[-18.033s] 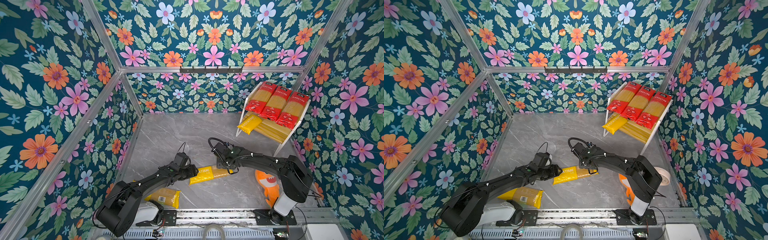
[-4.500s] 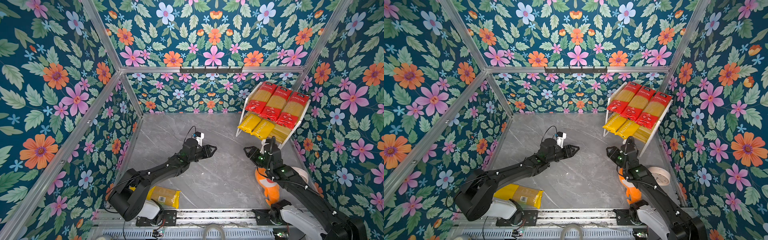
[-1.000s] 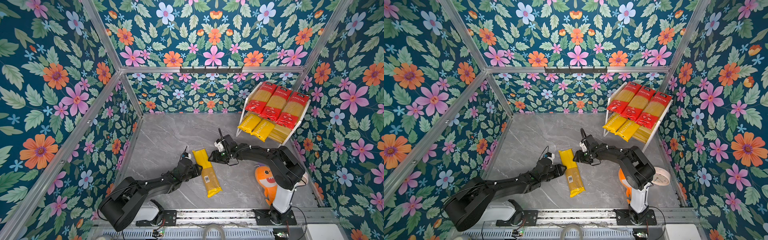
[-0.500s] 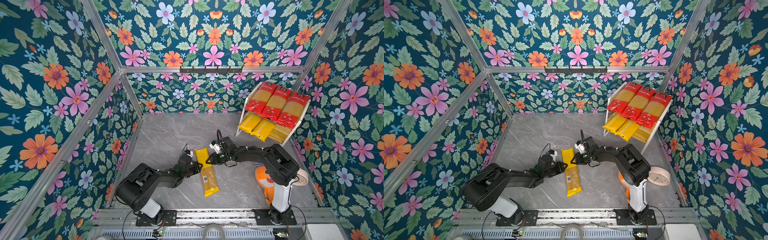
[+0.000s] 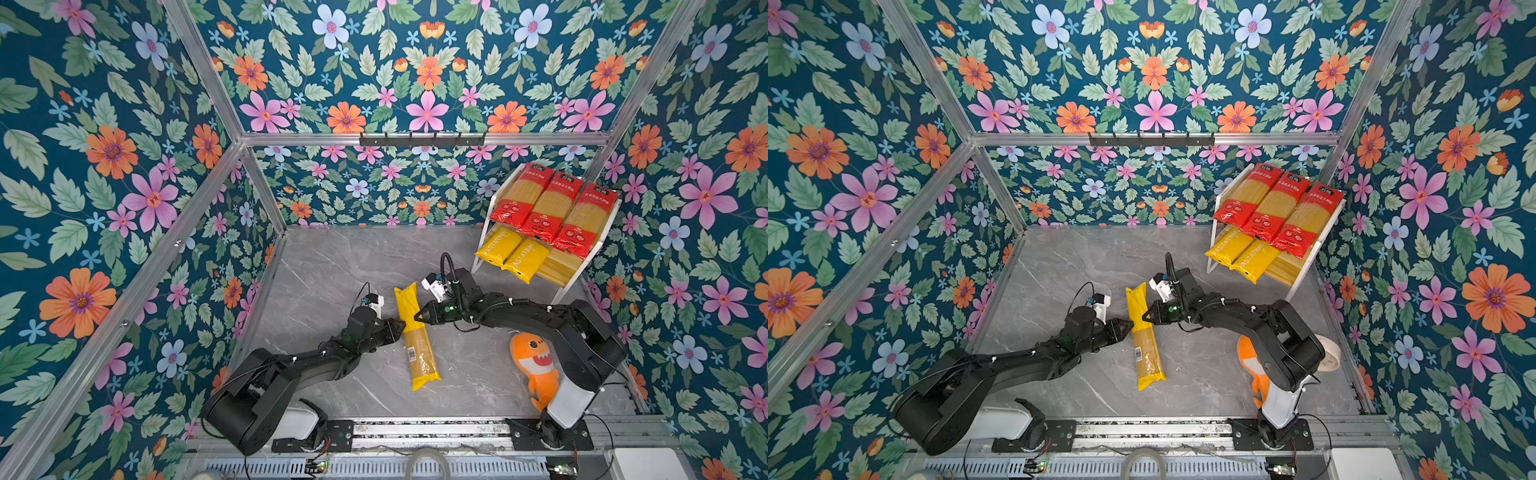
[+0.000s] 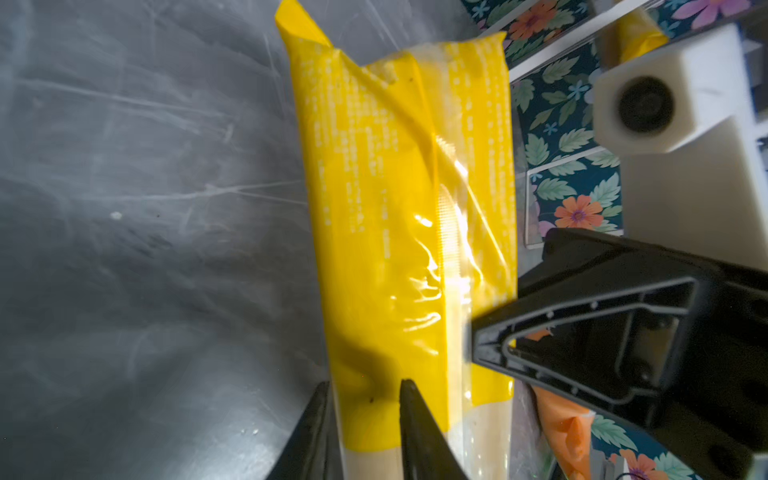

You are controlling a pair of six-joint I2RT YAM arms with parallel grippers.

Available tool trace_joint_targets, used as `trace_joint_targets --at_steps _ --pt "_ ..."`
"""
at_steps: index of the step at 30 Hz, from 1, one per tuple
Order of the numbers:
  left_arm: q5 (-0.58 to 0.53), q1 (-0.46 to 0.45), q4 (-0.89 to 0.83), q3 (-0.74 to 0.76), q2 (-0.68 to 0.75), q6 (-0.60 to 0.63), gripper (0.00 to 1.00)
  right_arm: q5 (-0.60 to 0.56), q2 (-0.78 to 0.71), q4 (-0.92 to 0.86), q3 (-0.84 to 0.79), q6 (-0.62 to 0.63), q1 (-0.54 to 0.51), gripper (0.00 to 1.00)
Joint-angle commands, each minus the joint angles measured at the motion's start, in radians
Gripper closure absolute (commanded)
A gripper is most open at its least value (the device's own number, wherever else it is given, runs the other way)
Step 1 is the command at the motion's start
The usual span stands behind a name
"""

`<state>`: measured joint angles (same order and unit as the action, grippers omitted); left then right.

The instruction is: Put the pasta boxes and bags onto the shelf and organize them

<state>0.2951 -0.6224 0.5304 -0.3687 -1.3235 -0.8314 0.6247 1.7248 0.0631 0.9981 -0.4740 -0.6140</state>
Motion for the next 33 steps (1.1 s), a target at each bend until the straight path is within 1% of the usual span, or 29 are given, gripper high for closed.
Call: trace_joint_targets --at_steps 1,4,6,9,12,13,17,19,21,24,28,30,33 --pt "-0.008 0.0 -0.064 0.009 0.086 0.004 0.67 -0.067 -0.056 -0.042 0.037 0.106 -0.001 1.0" --pt "-0.009 0.0 -0.112 0.011 0.193 -0.016 0.64 -0.144 -0.127 -0.073 0.06 0.186 -0.001 1.0" --pt "-0.013 0.0 -0.145 -0.001 0.259 -0.023 0.62 -0.187 -0.16 -0.045 0.057 0.24 -0.003 1.0" --pt "-0.03 0.008 -0.242 -0.048 0.345 -0.021 0.55 -0.249 -0.213 -0.001 0.052 0.364 -0.011 1.0" --pt "0.012 0.054 -0.308 -0.09 0.397 -0.042 0.46 -0.347 -0.268 0.038 0.032 0.554 -0.047 1.0" --pt "0.048 0.083 -0.323 -0.101 0.408 -0.055 0.44 -0.382 -0.288 0.062 0.013 0.622 -0.063 1.0" --pt "0.176 0.198 -0.305 -0.104 0.436 -0.14 0.42 -0.539 -0.328 0.131 -0.04 0.878 -0.115 1.0" --pt "0.197 0.229 -0.297 -0.1 0.455 -0.161 0.41 -0.646 -0.322 0.164 -0.06 1.013 -0.148 1.0" --pt "0.192 0.246 -0.325 -0.108 0.467 -0.152 0.4 -0.717 -0.312 0.209 -0.086 1.102 -0.171 1.0" --pt "0.167 0.272 -0.396 -0.124 0.484 -0.113 0.4 -0.801 -0.283 0.283 -0.118 1.187 -0.208 1.0" --pt "0.154 0.301 -0.418 -0.118 0.494 -0.1 0.4 -0.912 -0.242 0.339 -0.143 1.289 -0.285 1.0" --pt "0.146 0.303 -0.432 -0.118 0.491 -0.088 0.4 -0.946 -0.225 0.305 -0.142 1.293 -0.329 1.0" --pt "0.139 0.302 -0.436 -0.109 0.489 -0.079 0.4 -1.003 -0.193 0.224 -0.149 1.251 -0.396 1.0"
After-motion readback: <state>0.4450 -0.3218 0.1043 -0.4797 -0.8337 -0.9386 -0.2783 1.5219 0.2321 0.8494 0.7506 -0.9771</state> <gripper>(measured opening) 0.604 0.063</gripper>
